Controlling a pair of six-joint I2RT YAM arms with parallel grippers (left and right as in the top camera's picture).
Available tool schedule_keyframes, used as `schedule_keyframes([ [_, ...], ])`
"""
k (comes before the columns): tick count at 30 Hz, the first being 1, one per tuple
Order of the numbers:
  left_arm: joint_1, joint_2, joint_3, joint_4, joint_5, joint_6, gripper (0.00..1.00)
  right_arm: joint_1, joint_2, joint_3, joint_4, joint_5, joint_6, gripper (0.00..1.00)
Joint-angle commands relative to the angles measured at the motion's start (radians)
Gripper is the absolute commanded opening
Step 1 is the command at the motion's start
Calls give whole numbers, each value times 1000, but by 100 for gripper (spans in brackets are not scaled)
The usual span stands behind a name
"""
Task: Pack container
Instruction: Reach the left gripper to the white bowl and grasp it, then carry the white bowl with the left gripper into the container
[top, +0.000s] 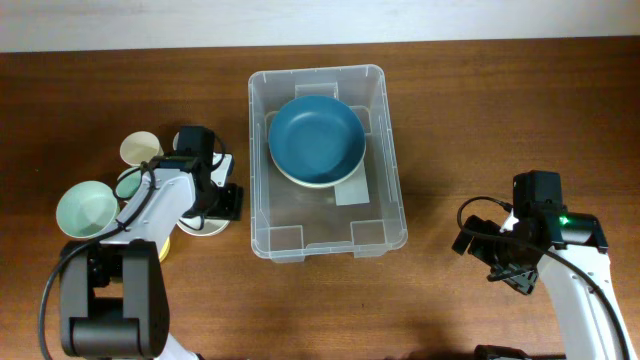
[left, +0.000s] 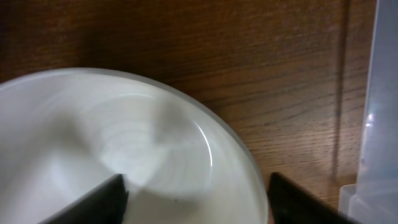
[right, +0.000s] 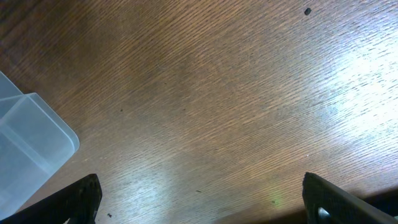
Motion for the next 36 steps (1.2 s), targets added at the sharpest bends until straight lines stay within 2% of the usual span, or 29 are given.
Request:
schedule_keyframes([
  [1, 0, 6, 15, 3, 11, 11, 49, 8, 0, -3, -1, 17, -9, 99],
  [5, 0, 6, 15, 2, 11, 11, 34, 8, 0, -3, -1, 17, -9, 98],
  [10, 0, 6, 15, 3, 11, 11, 24, 8, 0, -3, -5, 17, -9, 99],
  [17, -10, 6, 15, 3, 11, 11, 1, 8, 0, -3, -5, 17, -9, 99],
  [28, -47, 0, 27, -11, 8, 2, 0, 8, 0, -3, -4, 20, -9, 99],
  [36, -76, -131, 124, -111, -45, -32, 0, 8, 0, -3, -5, 24, -10, 99],
])
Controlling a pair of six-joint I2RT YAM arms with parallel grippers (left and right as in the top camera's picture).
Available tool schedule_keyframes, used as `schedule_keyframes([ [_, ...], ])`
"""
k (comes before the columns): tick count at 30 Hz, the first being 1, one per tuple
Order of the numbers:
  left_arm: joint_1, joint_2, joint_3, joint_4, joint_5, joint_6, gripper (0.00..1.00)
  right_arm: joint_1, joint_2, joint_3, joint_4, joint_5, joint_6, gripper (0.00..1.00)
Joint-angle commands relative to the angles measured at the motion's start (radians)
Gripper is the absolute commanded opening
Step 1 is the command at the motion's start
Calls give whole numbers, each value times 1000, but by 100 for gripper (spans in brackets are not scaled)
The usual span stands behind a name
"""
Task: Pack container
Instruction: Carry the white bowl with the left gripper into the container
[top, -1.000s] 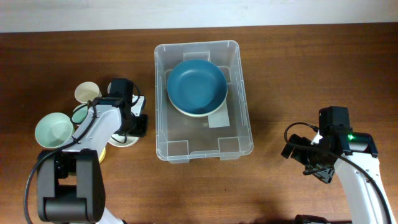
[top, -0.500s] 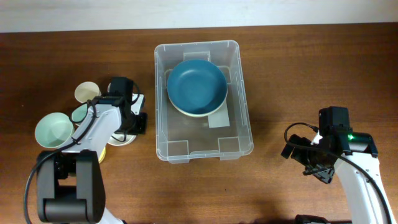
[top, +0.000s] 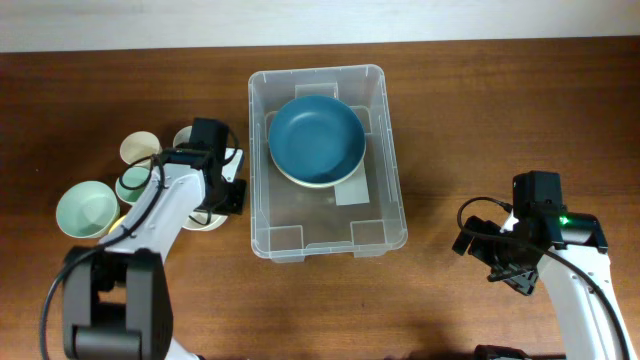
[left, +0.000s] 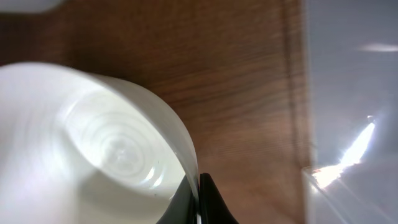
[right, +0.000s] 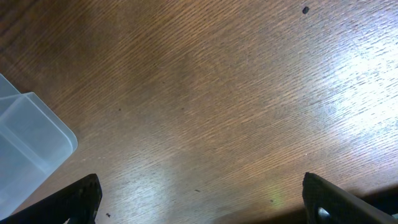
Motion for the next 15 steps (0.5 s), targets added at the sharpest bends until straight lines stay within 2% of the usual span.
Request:
schedule_keyframes([
  [1, -3, -119, 68, -32, -1, -23, 0, 8, 0, -3, -1, 21, -10, 99],
  [9, -12, -277, 146, -107, -22, -26, 0, 8, 0, -3, 0, 21, -18, 99],
  [12, -59, -324, 180, -146, 5, -25, 0, 8, 0, -3, 4, 21, -18, 99],
  [15, -167, -356, 212, -157, 11, -26, 0, 8, 0, -3, 6, 21, -18, 99],
])
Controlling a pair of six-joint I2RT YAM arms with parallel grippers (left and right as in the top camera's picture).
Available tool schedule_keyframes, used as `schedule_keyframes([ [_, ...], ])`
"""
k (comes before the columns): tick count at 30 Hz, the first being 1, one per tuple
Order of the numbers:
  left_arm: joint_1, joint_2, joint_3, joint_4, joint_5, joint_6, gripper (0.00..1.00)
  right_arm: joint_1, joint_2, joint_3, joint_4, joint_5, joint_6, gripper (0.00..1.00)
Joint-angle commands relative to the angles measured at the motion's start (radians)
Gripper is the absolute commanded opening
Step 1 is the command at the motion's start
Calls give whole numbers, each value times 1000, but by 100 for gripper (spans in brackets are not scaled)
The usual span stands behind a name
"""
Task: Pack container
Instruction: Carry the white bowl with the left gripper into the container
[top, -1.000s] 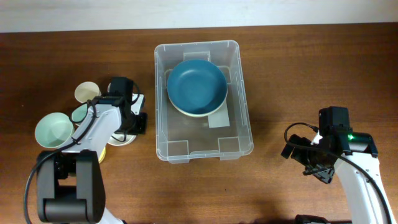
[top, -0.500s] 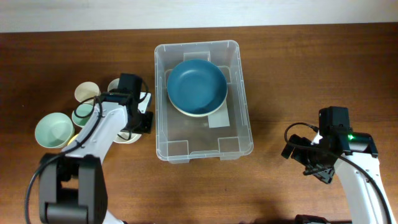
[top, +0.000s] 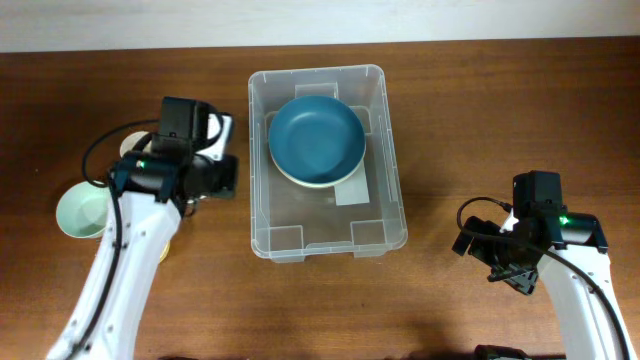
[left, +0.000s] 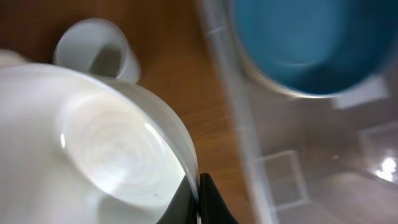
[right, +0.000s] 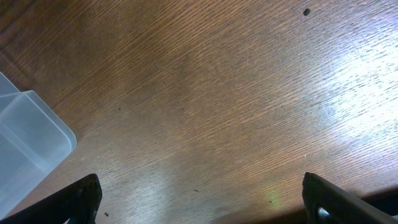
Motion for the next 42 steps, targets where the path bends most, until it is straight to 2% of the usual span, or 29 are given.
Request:
schedule_keyframes([
  [1, -137, -40, 52, 3, 20, -10, 0, 8, 0, -3, 6, 20, -3, 99],
  [6, -355, -16, 58, 66, 21, -9, 0, 4, 0, -3, 15, 48, 6, 99],
  [12, -505, 87, 58, 136, 55, -6, 0, 2, 0, -3, 25, 84, 27, 99],
  [18, -586, 232, 58, 206, 160, -6, 0, 3, 0, -3, 24, 84, 27, 99],
  [25, -640, 311, 58, 212, 163, -6, 0, 2, 0, -3, 24, 84, 27, 99],
  [28, -641, 315, 58, 207, 157, -6, 4, 3, 0, -3, 24, 84, 27, 99],
  [29, -638, 314, 58, 207, 141, -6, 10, 3, 0, -3, 23, 84, 27, 99],
  [30, -636, 312, 60, 207, 120, -6, 27, 3, 0, -3, 21, 84, 27, 99],
  [31, -629, 307, 67, 205, 90, -6, 53, 3, 0, -3, 20, 84, 27, 99],
  [32, -622, 303, 76, 203, 87, -6, 59, 3, 0, -3, 20, 84, 27, 99],
  [34, -602, 288, 100, 195, 86, -5, 68, 3, 0, -3, 20, 84, 27, 98],
  [37, -553, 248, 162, 130, 35, -5, 70, 3, 0, -3, 20, 84, 27, 99],
  [42, -403, 115, 289, -96, -152, -39, 77, 2, 0, -3, 21, 84, 21, 99],
])
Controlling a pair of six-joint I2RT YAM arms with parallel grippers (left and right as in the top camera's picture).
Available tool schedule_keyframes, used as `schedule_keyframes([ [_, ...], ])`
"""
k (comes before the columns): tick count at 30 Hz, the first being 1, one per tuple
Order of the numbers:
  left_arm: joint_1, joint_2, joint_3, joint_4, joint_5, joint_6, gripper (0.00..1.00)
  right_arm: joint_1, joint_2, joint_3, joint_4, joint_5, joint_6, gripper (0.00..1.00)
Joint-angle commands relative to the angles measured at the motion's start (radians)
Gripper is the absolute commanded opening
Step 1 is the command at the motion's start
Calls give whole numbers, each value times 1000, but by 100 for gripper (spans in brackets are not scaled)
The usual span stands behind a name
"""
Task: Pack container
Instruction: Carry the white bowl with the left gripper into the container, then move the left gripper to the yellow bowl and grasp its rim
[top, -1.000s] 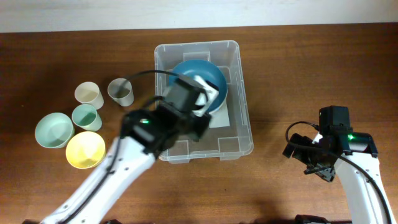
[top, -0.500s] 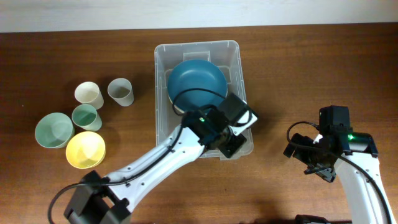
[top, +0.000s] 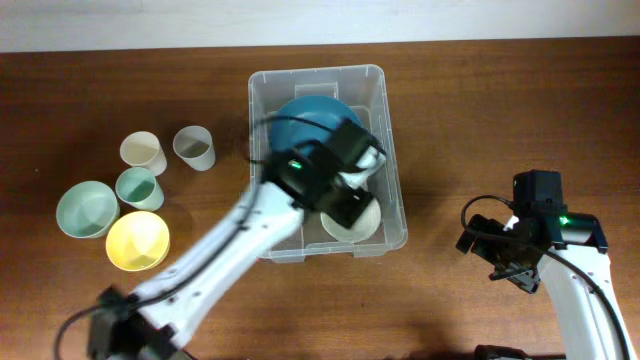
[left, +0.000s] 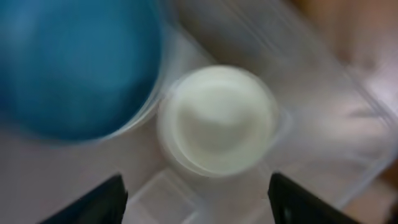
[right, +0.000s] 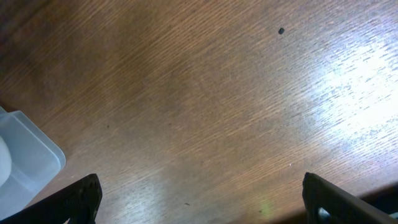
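The clear plastic container (top: 392, 160) stands mid-table with a blue bowl (top: 300, 118) in its far half. A white bowl (top: 356, 224) now rests in its near half, beside the blue one. My left gripper (top: 350, 198) hovers open just above the white bowl. The blurred left wrist view shows the white bowl (left: 217, 121) between the spread fingers (left: 106, 199) of that gripper (left: 196, 202), with the blue bowl (left: 68, 68) to its left. My right gripper (top: 505, 262) stands open over bare wood at the right, its gripper (right: 199, 211) empty.
Left of the container lie two cream cups (top: 143, 152) (top: 193, 146), a teal cup (top: 138, 187), a mint bowl (top: 86, 208) and a yellow bowl (top: 137, 240). A corner of the container (right: 25, 158) shows in the right wrist view.
The left gripper held the white bowl in the air left of the container. Now the bowl lies inside the container's near half and the gripper is open above it. The right gripper barely shifted.
My left gripper first stood open around the white bowl's rim among the cups on the left. Then it was shut on the rim, then it held the bowl raised beside the container. Now the bowl sits in the container, released. The right arm stayed put.
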Motion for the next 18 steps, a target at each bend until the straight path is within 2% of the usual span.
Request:
schedule_keyframes([
  [1, 127, -169, 87, -99, -180, -54, 78, 3, 0, -3, 0, 20, -4, 99],
  [7, 413, -321, 80, -253, -222, -177, 87, 3, 0, -3, 0, 19, -18, 99],
  [11, 603, -347, 36, -296, -209, -182, 87, 3, 0, -3, 0, 19, -18, 99],
  [14, 701, -341, -49, -271, -182, -182, 87, 3, 0, -3, 0, 19, -18, 99],
  [18, 784, -315, -266, -153, -130, -182, 87, 3, 0, -3, 0, 19, -18, 99],
])
